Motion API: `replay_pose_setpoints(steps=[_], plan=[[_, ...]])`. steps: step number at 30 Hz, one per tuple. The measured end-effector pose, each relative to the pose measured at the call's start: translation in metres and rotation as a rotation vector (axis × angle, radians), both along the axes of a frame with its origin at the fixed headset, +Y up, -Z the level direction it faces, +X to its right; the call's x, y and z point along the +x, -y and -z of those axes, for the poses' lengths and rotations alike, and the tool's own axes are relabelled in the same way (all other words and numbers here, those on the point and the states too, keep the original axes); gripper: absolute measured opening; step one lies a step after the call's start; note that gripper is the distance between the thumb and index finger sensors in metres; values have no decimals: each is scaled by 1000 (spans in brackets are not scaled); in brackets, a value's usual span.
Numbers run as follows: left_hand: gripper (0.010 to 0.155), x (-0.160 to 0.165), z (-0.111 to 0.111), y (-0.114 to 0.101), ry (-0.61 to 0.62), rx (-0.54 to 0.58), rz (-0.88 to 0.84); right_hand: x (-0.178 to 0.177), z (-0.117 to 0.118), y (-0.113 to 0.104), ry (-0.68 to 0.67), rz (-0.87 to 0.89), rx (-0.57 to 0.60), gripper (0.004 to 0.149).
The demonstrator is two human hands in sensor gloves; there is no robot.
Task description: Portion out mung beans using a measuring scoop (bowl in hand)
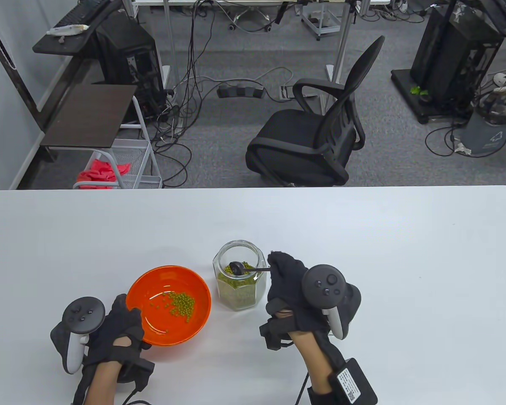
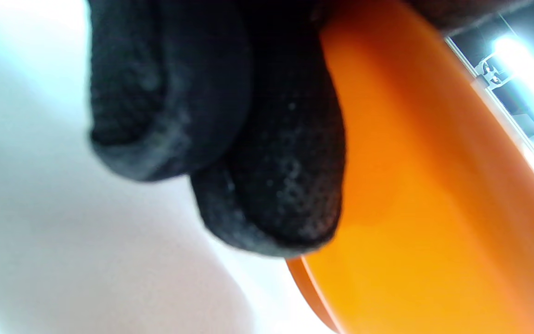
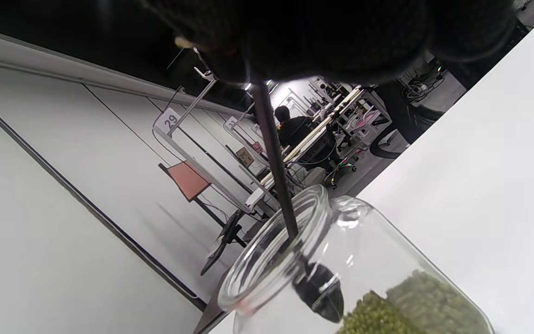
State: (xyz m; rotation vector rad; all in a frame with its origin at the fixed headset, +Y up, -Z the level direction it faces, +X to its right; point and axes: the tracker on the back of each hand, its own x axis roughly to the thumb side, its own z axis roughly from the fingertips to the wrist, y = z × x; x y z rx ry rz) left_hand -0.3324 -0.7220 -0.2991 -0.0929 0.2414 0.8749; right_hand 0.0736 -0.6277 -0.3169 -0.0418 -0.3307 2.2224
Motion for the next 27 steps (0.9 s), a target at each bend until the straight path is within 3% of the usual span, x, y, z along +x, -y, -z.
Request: replay_pose_setpoints(steps=[16, 21, 27], plan=[[65, 0, -1, -2, 10, 20, -12, -48, 31, -6, 18, -351, -65, 39], [65, 0, -1, -2, 8, 22, -11, -57, 40, -7, -19, -338, -123, 40], [65, 0, -1, -3, 5, 20, -11, -47, 47, -1, -37, -184, -169, 40]])
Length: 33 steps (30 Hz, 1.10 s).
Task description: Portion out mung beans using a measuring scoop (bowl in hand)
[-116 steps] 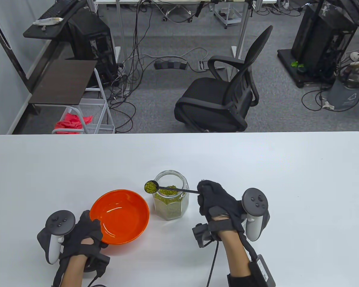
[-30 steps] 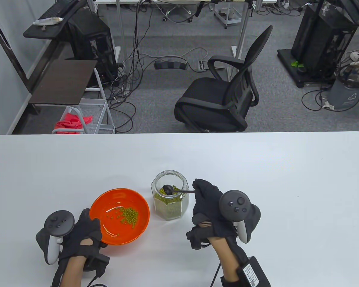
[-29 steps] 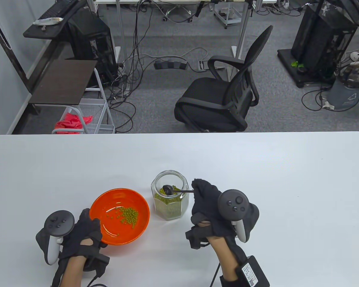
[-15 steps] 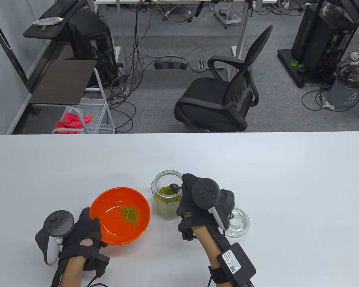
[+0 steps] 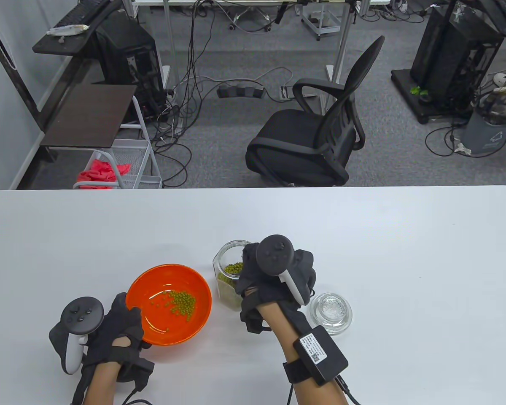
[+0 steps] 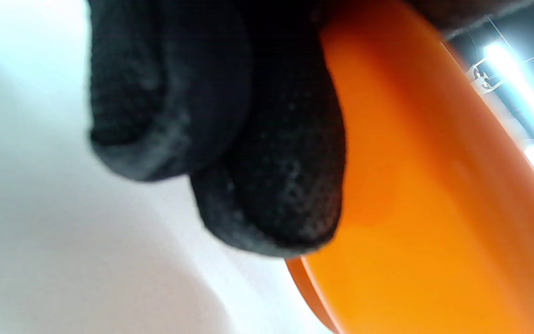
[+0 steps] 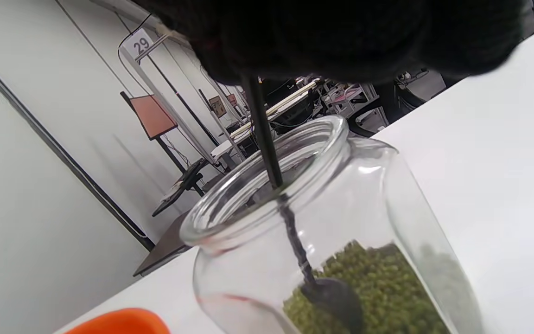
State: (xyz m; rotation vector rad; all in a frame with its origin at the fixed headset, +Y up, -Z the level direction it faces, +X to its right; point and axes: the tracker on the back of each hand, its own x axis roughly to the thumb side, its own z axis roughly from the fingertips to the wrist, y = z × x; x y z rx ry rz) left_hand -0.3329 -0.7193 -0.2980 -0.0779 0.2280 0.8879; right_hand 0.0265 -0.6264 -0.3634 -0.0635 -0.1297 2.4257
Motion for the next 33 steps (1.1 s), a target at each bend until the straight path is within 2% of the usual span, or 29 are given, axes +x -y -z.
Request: replay_pose_setpoints(steps=[8, 22, 33], plan=[[64, 0, 0, -1, -5, -5, 1, 25, 0, 14, 63, 218, 9, 40], [65, 1, 0, 0, -14, -25, 5, 71, -6, 48, 156, 632, -85, 40], [64, 0, 0, 0, -23, -36, -2, 88, -17, 57, 190, 743, -78, 41]])
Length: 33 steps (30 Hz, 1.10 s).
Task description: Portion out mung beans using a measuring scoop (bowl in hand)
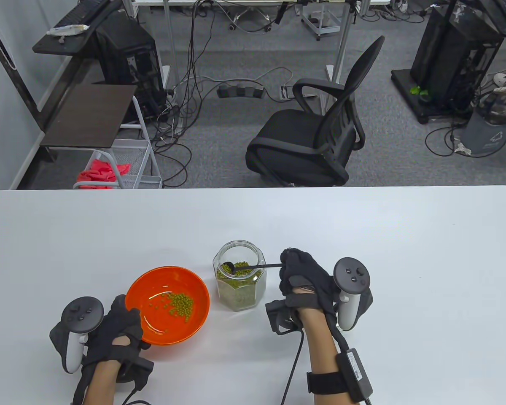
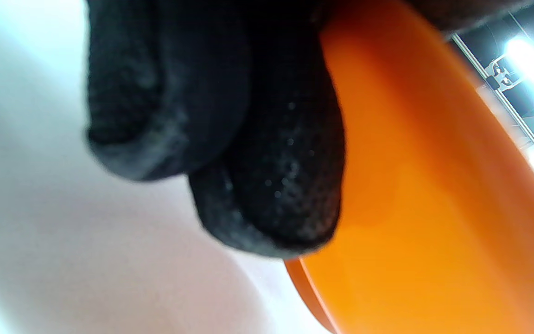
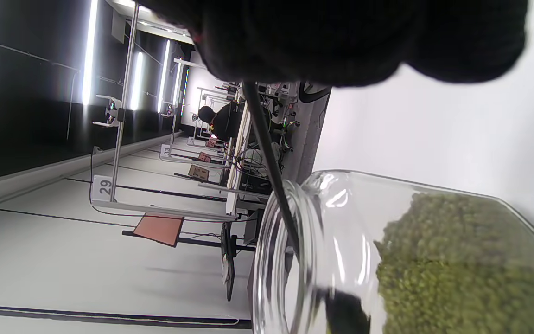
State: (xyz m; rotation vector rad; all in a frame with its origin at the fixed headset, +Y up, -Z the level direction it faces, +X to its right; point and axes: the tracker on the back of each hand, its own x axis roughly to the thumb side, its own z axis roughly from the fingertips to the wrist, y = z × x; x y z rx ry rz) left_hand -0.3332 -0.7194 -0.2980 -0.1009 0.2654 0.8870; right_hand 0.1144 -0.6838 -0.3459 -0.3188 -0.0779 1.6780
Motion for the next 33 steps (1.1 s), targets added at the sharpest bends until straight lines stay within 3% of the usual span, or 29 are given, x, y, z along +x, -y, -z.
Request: replay_pose_setpoints(steps=[6, 22, 33], plan=[[65, 0, 0, 0, -3, -3, -5, 3, -4, 4, 13, 70, 2, 41], [65, 0, 0, 1, 1, -12, -4, 26, -16, -12, 45, 137, 58, 41], [65, 1, 1, 1, 6, -11, -9, -1, -21, -29, -70, 165, 143, 41]])
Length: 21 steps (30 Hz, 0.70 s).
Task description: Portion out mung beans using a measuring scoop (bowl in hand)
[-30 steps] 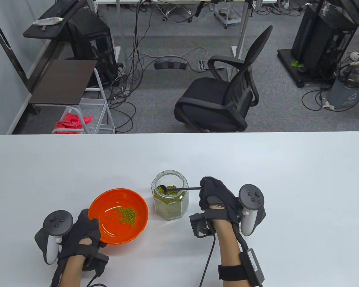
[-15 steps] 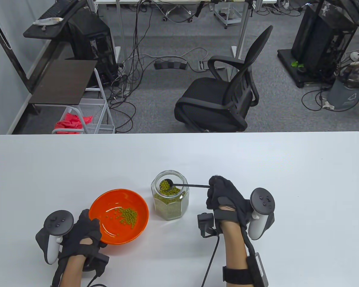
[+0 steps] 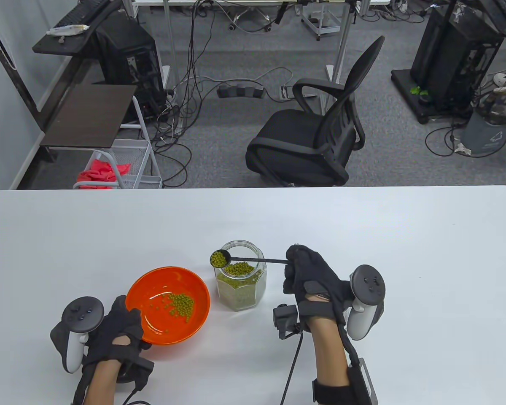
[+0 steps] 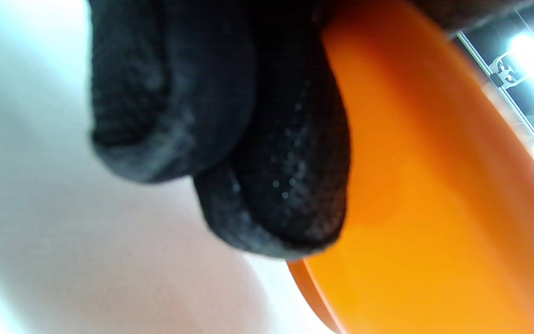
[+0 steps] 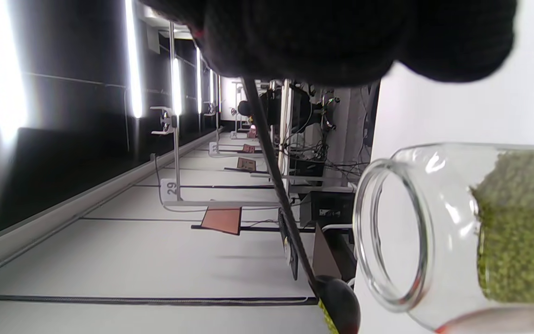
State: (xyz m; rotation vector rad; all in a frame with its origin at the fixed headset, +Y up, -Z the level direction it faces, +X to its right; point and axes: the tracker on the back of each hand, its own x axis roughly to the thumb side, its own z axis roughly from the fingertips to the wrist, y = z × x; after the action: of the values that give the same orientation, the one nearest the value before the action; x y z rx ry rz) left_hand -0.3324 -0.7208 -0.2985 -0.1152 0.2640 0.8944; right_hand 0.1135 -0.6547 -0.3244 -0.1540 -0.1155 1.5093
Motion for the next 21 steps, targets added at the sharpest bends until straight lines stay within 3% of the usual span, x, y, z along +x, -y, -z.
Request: replay_pose_setpoints(steps=[10, 21], plan=[[65, 0, 0, 0, 0, 0, 0, -33, 0, -1, -128, -42, 35, 41], [64, 0, 1, 1, 6, 0, -8, -64, -5, -10, -219, -252, 114, 41]])
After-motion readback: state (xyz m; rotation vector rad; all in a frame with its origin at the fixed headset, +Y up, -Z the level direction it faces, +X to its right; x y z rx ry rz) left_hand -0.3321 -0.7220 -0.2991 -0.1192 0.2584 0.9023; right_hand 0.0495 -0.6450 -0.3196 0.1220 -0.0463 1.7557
